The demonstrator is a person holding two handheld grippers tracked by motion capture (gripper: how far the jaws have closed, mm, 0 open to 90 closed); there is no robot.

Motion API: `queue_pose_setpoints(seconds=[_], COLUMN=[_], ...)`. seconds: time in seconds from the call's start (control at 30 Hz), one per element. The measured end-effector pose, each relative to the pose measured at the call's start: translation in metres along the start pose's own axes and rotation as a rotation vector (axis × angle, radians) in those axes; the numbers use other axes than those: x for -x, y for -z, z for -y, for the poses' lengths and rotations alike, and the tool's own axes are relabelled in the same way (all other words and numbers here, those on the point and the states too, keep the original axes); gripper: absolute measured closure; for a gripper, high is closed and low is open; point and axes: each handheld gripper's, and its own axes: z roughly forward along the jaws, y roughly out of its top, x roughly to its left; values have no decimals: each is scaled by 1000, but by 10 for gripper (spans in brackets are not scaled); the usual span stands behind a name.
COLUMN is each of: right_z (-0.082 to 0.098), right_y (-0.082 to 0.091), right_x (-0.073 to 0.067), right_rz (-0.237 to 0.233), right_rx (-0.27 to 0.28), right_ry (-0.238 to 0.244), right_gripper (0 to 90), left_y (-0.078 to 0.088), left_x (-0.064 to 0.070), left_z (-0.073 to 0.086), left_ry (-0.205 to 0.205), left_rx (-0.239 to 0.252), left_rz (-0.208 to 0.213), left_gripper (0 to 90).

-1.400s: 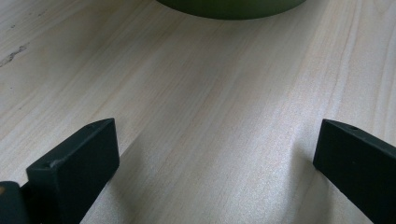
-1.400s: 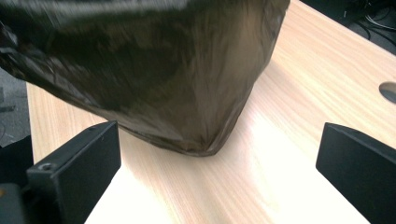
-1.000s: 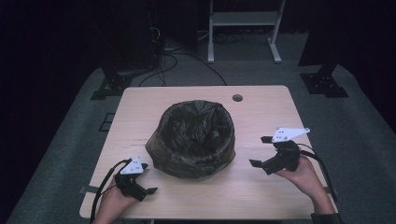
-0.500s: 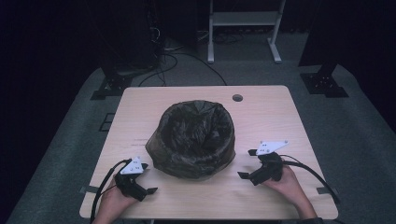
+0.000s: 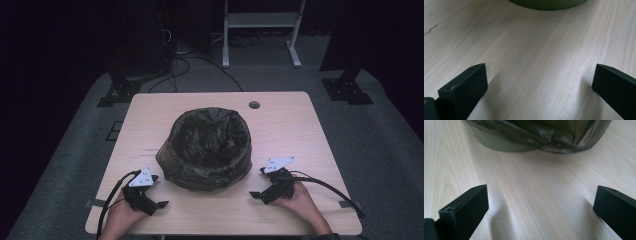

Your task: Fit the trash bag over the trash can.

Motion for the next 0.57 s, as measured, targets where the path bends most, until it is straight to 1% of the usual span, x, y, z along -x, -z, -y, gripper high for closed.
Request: queue_pose_setpoints(seconds=[0.07, 0.3, 0.57], right_z=[0, 0, 0], right_y=[0, -1, -2], right_x=[0, -4, -5], right_rz=[3, 30, 42], right_rx=[-2, -20, -24], right_ry=[0, 35, 46], right_gripper=[0, 0, 0], left_y=[0, 0, 0], left_x=[0, 0, 0], left_z=[0, 0, 0], left_ry=[0, 0, 0], left_rx=[0, 0, 0], left_rz=[0, 0, 0], left_gripper=[0, 0, 0])
